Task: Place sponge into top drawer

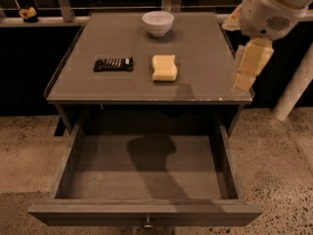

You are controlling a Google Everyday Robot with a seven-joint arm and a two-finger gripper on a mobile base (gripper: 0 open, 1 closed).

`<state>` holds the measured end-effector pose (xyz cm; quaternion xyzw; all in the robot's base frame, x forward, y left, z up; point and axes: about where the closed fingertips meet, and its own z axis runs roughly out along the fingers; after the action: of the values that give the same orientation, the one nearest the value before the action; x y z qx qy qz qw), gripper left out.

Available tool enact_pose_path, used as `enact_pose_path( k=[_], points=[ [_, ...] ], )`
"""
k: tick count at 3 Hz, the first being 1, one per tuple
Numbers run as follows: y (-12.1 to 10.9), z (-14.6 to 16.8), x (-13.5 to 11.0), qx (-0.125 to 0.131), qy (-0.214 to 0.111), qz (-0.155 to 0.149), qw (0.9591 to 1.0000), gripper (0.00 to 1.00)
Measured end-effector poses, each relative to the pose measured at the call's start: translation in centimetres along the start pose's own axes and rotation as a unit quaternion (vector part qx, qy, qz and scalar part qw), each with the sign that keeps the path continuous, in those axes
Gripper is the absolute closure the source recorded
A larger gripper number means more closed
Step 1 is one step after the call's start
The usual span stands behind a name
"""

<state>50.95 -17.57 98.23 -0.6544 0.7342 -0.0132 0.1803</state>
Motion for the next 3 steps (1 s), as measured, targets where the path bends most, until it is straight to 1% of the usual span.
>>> enact_pose_path(
  k=[1,2,3],
  points=[
    [-4.5,1.2,-2.5,-0.015,-0.018,-0.009,0.9997,0.0],
    [-6.7,-1.0,-3.8,0.021,-0.038,-0.012,0.999,0.0],
    [-7.0,-0.9,-4.1,0.027,-0.042,-0.013,0.9987,0.0]
  ],
)
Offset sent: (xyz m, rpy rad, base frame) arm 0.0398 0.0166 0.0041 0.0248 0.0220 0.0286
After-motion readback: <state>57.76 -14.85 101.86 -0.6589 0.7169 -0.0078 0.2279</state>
